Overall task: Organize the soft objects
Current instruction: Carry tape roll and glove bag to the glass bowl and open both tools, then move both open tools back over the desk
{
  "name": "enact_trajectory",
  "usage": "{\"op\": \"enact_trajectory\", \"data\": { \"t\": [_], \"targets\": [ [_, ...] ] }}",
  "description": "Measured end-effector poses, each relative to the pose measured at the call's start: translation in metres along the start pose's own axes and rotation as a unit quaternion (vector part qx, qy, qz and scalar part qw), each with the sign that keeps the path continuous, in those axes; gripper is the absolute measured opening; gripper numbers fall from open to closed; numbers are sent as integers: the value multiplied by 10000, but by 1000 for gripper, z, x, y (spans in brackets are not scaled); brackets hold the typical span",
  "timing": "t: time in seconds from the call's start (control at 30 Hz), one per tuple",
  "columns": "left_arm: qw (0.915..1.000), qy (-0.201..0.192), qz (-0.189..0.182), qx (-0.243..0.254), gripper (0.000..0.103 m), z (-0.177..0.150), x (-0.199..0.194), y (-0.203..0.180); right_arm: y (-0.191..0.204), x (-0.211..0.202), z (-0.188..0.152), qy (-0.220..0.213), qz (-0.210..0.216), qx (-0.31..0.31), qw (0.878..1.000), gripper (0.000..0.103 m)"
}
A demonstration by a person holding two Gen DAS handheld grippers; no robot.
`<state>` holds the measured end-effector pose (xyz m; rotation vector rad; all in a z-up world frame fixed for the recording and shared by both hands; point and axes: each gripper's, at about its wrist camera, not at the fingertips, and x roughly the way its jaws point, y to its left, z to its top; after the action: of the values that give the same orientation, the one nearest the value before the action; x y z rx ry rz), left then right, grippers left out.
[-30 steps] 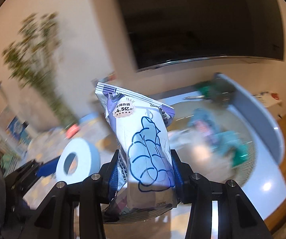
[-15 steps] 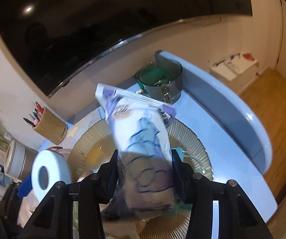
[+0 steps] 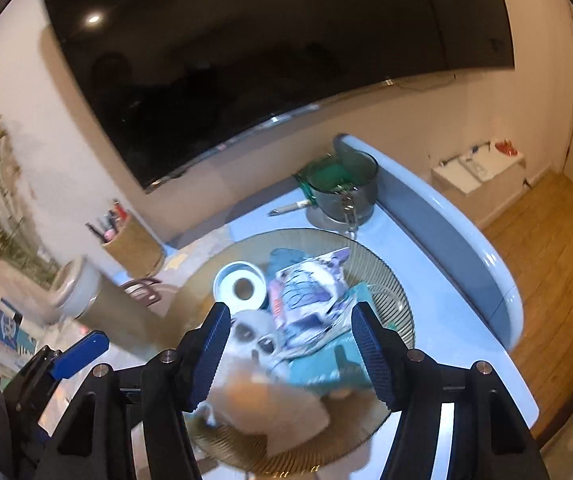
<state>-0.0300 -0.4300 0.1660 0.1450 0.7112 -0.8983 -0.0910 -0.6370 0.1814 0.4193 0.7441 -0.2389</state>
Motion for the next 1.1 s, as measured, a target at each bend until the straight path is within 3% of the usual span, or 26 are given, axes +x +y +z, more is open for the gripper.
{"op": "enact_trajectory", "data": {
  "t": [0.07, 0.2, 0.3, 0.47, 0.53, 0.6, 0.77, 0.9, 1.1],
  "targets": [
    [9998, -81, 1, -180, 71, -4, -21, 13, 15, -12, -4, -69, 93, -115, 9999, 62],
    [9971, -320, 685, -95, 72, -23, -75, 41, 64, -39, -21, -220, 286, -609, 9975, 63],
    [9934, -406, 1009, -355, 71, -42, -119, 83, 103, -48, -38, -256, 404, -1063, 9932, 66],
    [9827, -248, 1379, -1214, 71, -67, -180, 168, 180, -41, -71, -36, 881, -1711, 9813, 66],
    [9758, -217, 1467, -1608, 71, -77, -202, 201, 213, -33, -84, 110, 1262, -1904, 9735, 66],
    [9667, -178, 1825, -1788, 71, -91, -217, 228, 241, -20, -98, 274, 1459, -2054, 9674, 66],
    [9447, 154, 2501, -2116, 72, -145, -213, 285, 310, 35, -152, 893, 1658, -2480, 9503, 66],
    [9282, 451, 2808, -2398, 71, -193, -194, 317, 335, 87, -194, 988, 1625, -2649, 9453, 66],
    [9233, 611, 2720, -2641, 71, -233, -170, 337, 335, 142, -212, 1406, 1404, -2577, 9456, 66]
  ]
}}
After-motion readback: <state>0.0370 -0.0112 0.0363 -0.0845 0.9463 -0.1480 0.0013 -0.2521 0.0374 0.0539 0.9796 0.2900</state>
